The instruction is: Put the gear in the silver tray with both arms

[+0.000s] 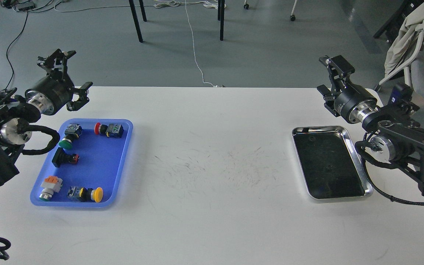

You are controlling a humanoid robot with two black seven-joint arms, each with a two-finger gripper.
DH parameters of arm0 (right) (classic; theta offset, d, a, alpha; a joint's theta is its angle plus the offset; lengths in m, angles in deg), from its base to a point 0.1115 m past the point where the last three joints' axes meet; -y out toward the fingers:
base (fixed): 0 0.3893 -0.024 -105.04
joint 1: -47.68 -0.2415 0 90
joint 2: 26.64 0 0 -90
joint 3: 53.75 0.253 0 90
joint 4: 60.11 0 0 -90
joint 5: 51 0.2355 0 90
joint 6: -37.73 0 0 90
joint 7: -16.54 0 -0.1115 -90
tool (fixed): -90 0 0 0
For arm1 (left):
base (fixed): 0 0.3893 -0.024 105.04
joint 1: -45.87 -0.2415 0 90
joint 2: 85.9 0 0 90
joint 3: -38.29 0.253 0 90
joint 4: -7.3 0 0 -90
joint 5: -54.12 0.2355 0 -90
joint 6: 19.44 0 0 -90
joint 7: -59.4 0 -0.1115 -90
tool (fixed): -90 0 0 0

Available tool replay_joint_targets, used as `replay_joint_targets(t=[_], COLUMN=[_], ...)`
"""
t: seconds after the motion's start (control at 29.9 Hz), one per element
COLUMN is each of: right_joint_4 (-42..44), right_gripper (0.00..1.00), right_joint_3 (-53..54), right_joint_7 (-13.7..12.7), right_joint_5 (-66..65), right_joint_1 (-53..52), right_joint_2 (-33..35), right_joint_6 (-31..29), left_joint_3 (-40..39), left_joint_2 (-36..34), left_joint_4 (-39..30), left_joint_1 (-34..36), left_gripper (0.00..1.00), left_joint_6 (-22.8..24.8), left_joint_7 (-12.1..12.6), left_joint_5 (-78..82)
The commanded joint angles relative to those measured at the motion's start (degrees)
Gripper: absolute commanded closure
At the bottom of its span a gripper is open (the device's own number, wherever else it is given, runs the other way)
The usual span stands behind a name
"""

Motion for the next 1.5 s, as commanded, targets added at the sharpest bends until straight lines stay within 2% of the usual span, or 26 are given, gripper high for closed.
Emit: replay_joint_targets(t=[0.0, 0.1, 0.33, 0.6, 0.77, 0.94, 1.07, 1.17, 1.24, 1.27, 1.47], right_joint_4=[0.3, 2.2, 5.0, 4.6, 4.6, 4.6, 3.9, 4.4, 4.6, 5.1, 6.9], right_gripper=[0.01, 0.01, 0.01, 0.01, 0.01, 0.01, 0.01, 0.01, 0.01, 0.01, 0.01], right_joint_3=[5.7, 11.7, 20.0, 19.6, 19.9, 20.2, 19.7, 20.5, 21.1, 22.0, 25.1], right_joint_7=[-2.6, -2.8, -2.7, -2.6, -2.1, -2.9, -4.3, -5.2, -5.5, -5.4, -4.8], right_joint_5=[7.4, 14.4, 15.8, 15.7, 14.6, 14.8, 15.3, 15.6, 15.7, 15.7, 15.6], right_joint_1=[0.6, 1.9, 6.0, 6.6, 6.7, 6.6, 6.8, 6.8, 6.8, 6.9, 8.7], right_joint_2=[-1.4, -3.5, -8.3, -8.0, -6.8, -6.1, -5.4, -5.9, -6.1, -6.2, -9.5], right_joint_6=[0.0, -0.3, -0.6, -2.7, -3.0, -3.6, -10.3, -12.2, -12.3, -12.3, -11.7], left_joint_3=[-0.1, -0.2, -4.4, -6.9, -5.9, -4.9, -1.6, -2.7, -2.9, -3.3, -8.5], left_joint_2=[0.3, 0.4, 0.1, 0.2, -0.9, -0.9, -1.1, -2.7, -2.7, -2.6, -2.4], left_joint_4=[-0.1, -0.2, -1.1, -1.7, -2.2, -2.0, -2.0, -2.8, -3.3, -3.2, -4.0], left_joint_1=[0.1, 0.1, 0.0, 0.1, 1.3, 1.1, 0.9, 1.3, 1.3, 1.3, 1.2], left_gripper=[0.01, 0.01, 0.01, 0.02, 0.01, 0.01, 0.00, 0.00, 0.00, 0.00, 0.00], left_joint_6=[0.0, 0.0, 0.0, 0.0, 0.0, 0.0, 0.0, 0.0, 0.0, 0.0, 0.0], left_joint_7=[0.3, 0.3, 0.9, 9.1, 11.1, 11.1, 11.6, 12.0, 14.6, 15.1, 14.9], left_joint_5=[0.0, -0.1, -1.3, -1.6, -1.6, -1.7, -1.6, -2.3, -2.4, -2.6, -5.4])
